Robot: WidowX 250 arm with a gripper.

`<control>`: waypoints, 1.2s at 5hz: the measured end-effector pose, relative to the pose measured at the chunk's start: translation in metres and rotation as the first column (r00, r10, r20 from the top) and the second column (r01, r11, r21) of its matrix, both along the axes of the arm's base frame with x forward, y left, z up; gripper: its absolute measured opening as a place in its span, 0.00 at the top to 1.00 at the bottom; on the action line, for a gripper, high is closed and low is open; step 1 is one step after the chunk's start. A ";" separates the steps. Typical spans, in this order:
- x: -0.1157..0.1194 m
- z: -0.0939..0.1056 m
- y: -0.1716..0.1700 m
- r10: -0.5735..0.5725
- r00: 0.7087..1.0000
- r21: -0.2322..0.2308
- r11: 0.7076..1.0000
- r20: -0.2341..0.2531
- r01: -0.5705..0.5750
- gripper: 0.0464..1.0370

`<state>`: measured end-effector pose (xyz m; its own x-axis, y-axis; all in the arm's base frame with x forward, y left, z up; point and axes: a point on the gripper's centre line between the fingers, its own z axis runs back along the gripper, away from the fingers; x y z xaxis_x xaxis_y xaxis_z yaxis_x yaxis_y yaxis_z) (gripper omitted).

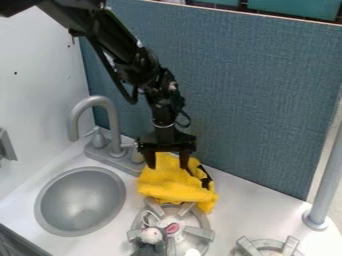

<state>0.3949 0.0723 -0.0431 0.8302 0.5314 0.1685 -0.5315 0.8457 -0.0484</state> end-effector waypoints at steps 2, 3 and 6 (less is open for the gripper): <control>-0.004 -0.020 0.015 0.053 0.998 -0.046 0.998 0.035 -0.051 0.04; -0.003 -0.037 0.012 0.107 0.993 -0.105 0.989 0.052 -0.101 0.04; 0.000 -0.064 -0.044 0.333 0.928 -0.113 0.929 -0.165 -0.353 0.04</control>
